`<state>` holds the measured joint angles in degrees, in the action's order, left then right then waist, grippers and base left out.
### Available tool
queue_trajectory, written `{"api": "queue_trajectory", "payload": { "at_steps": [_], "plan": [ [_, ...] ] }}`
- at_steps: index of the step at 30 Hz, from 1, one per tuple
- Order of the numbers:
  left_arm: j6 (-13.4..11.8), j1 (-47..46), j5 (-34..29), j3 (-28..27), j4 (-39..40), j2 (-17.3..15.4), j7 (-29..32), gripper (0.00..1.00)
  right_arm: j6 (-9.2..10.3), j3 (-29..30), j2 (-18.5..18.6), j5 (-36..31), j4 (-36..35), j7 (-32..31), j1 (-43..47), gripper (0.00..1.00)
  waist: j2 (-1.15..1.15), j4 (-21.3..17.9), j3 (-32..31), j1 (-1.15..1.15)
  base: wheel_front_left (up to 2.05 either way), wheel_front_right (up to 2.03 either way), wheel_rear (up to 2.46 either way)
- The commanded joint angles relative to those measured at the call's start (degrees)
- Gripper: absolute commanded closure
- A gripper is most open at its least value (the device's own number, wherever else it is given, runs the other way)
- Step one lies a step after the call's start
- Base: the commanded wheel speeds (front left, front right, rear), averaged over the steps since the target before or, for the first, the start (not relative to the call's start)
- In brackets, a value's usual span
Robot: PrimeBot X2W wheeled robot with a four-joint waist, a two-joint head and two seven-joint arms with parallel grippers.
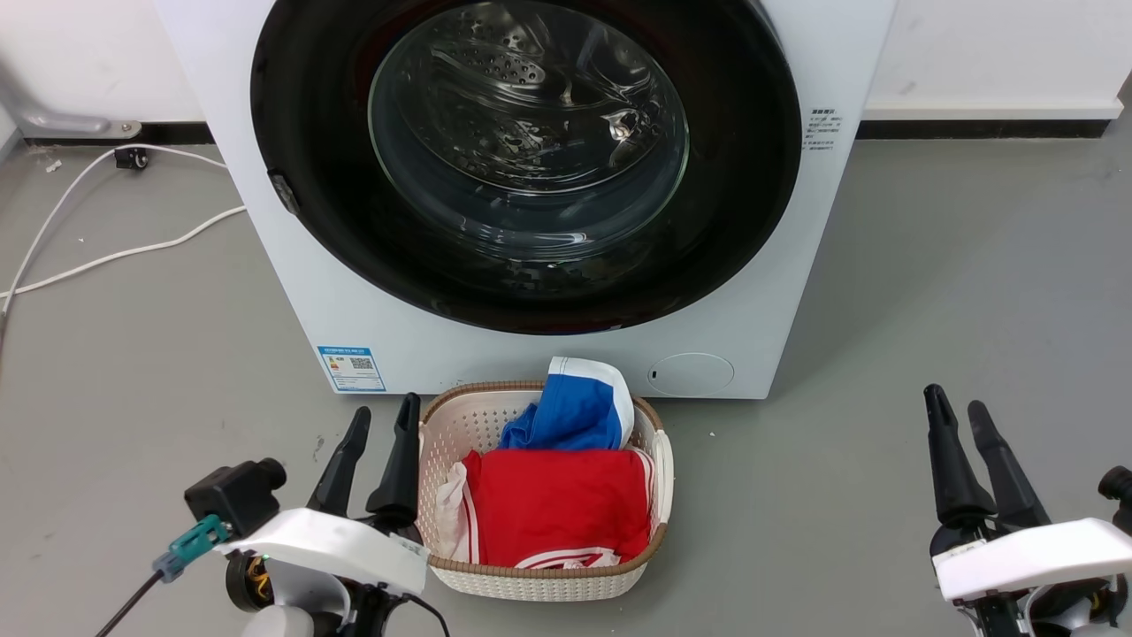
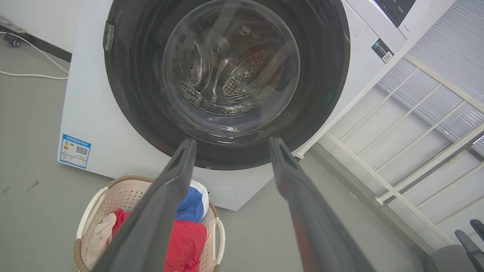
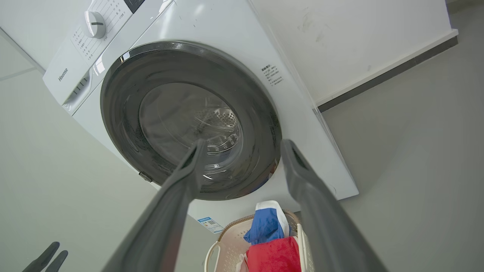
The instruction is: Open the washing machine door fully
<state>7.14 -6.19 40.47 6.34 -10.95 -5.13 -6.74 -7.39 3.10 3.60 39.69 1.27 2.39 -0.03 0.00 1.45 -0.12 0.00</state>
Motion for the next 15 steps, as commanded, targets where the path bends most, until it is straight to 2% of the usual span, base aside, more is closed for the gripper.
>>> {"api": "queue_trajectory", "payload": {
  "at_steps": [1, 15],
  "plan": [
    [0.0, -1.4, -2.0, 0.5, 0.4, -0.5, -0.5, 0.0, -0.09, 0.6, -0.1, -2.1, -1.2, -0.3, -0.1, 0.0, 0.0, 0.0, 0.0, 0.0, 0.0, 0.0, 0.0],
    [-0.6, -2.2, -13.1, 2.5, -2.4, -1.3, -2.7, 0.0, -0.11, 1.9, -0.5, -13.6, -3.5, -1.9, 1.6, 0.0, 0.0, -0.2, -0.3, 0.0, 0.0, 0.0, 0.0]
  ]
}}
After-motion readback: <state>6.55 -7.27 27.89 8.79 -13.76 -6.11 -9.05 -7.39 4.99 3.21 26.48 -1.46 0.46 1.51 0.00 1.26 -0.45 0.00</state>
